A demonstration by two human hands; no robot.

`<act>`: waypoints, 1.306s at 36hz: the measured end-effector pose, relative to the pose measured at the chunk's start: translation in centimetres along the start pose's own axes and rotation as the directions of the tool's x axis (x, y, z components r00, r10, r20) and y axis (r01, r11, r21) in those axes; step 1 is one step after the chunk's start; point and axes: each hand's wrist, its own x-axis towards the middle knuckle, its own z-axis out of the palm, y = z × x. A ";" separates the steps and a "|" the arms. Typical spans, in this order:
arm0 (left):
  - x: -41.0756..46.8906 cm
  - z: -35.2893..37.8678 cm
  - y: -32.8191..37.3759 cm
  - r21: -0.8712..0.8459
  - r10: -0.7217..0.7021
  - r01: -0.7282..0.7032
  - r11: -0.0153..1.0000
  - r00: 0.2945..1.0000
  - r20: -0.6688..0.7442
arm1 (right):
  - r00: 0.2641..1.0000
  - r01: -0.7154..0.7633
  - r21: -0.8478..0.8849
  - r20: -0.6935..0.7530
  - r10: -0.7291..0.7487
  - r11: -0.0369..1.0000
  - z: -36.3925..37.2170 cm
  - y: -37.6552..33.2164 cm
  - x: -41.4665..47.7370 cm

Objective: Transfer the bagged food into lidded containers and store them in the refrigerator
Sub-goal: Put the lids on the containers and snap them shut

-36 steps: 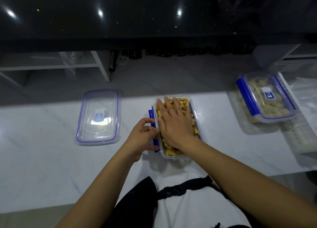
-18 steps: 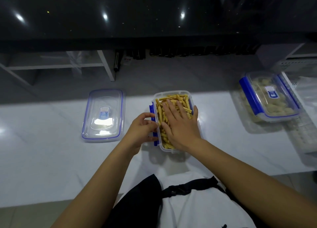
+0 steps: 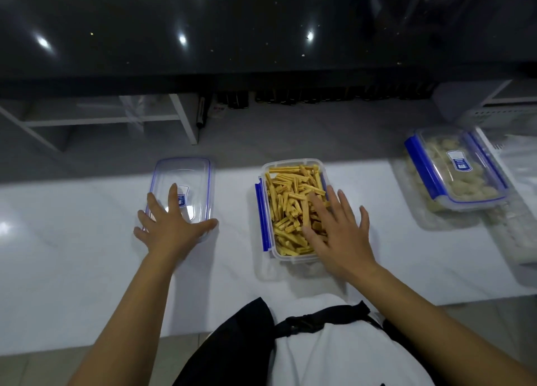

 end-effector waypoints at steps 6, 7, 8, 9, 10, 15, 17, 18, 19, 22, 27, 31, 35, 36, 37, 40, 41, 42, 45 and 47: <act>0.4 -0.6 0.3 0.054 0.037 -0.036 0.998 0.999 -0.012 | 0.999 0.008 0.094 -0.033 -0.005 0.996 0.8 0.1 -0.2; 0.3 -0.7 0.4 0.066 0.054 -0.052 0.996 0.998 -0.020 | 0.999 0.014 0.103 -0.035 -0.010 0.995 0.8 0.2 -0.2; 0.1 -0.8 0.5 0.080 0.065 -0.063 0.995 0.998 -0.019 | 0.999 0.017 0.116 -0.032 -0.013 0.993 0.7 0.2 -0.3; -0.1 -1.0 0.7 0.092 0.070 -0.068 0.993 0.997 -0.014 | 1.000 0.014 0.133 -0.024 -0.011 0.991 0.6 0.2 -0.4; -0.5 -1.2 0.9 0.096 0.072 -0.071 0.993 0.997 -0.013 | 1.000 0.008 0.152 -0.014 -0.006 0.988 0.4 0.2 -0.4; -4.0 -3.0 2.6 -0.073 0.170 -0.176 0.982 0.982 -0.084 | 0.992 0.004 0.350 -0.117 0.039 0.937 -2.0 -1.5 -1.1; -6.1 -3.9 3.9 -0.180 0.240 -0.256 0.950 0.965 -0.106 | 0.988 0.010 0.574 -0.130 0.079 0.819 -3.9 -2.6 -1.4; -7.2 -4.4 4.6 -0.228 0.281 -0.300 0.926 0.953 -0.115 | 0.991 -0.013 0.714 -0.085 0.105 0.700 -4.9 -3.3 -1.4; -8.3 -4.9 5.4 -0.267 0.321 -0.341 0.901 0.940 -0.118 | 0.993 -0.048 0.829 -0.022 0.118 0.557 -5.8 -3.8 -1.4; -11.4 -5.9 8.0 -0.330 0.437 -0.444 0.833 0.894 -0.099 | 0.989 -0.133 0.976 0.119 0.088 0.175 -7.2 -4.8 -1.1; -13.8 -4.6 10.4 -0.497 0.573 -0.514 0.699 0.818 -0.039 | 0.991 -0.072 0.994 0.061 0.121 0.085 -8.0 -5.1 -1.3; -12.0 -4.1 10.3 -0.786 0.430 -0.159 0.597 0.891 0.146 | 0.968 -0.180 0.980 0.161 0.194 0.083 -7.9 -2.9 -0.9; -9.9 -3.1 9.7 -0.854 0.384 0.033 0.520 0.884 0.268 | 0.943 -0.251 0.935 0.179 0.279 0.251 -7.8 -0.9 0.2; -9.7 -2.9 9.8 -0.864 0.388 0.046 0.502 0.881 0.273 | 0.937 -0.259 0.913 0.159 0.311 0.316 -7.7 -0.5 0.5; -9.6 -2.6 9.9 -0.872 0.389 0.057 0.486 0.880 0.274 | 0.932 -0.267 0.878 0.132 0.337 0.397 -7.5 -0.1 1.0; -9.8 -1.9 10.7 -0.858 0.399 -0.011 0.514 0.888 0.228 | 0.949 -0.260 0.689 0.054 0.309 0.677 -7.2 0.0 2.3; -9.9 -1.6 10.9 -0.828 0.420 -0.086 0.555 0.887 0.189 | 0.956 -0.256 0.627 0.053 0.288 0.735 -7.1 -0.2 2.5; -10.0 -1.4 11.0 -0.791 0.446 -0.163 0.590 0.882 0.151 | 0.959 -0.260 0.581 0.063 0.276 0.771 -6.9 -0.4 2.7; -10.2 -1.0 10.8 -0.712 0.486 -0.279 0.644 0.868 0.100 | 0.955 -0.289 0.478 0.084 0.285 0.829 -6.1 -0.8 2.6; -10.0 -0.7 10.3 -0.647 0.481 -0.316 0.694 0.872 0.090 | 0.955 -0.286 0.480 0.071 0.289 0.829 -5.5 -1.0 1.8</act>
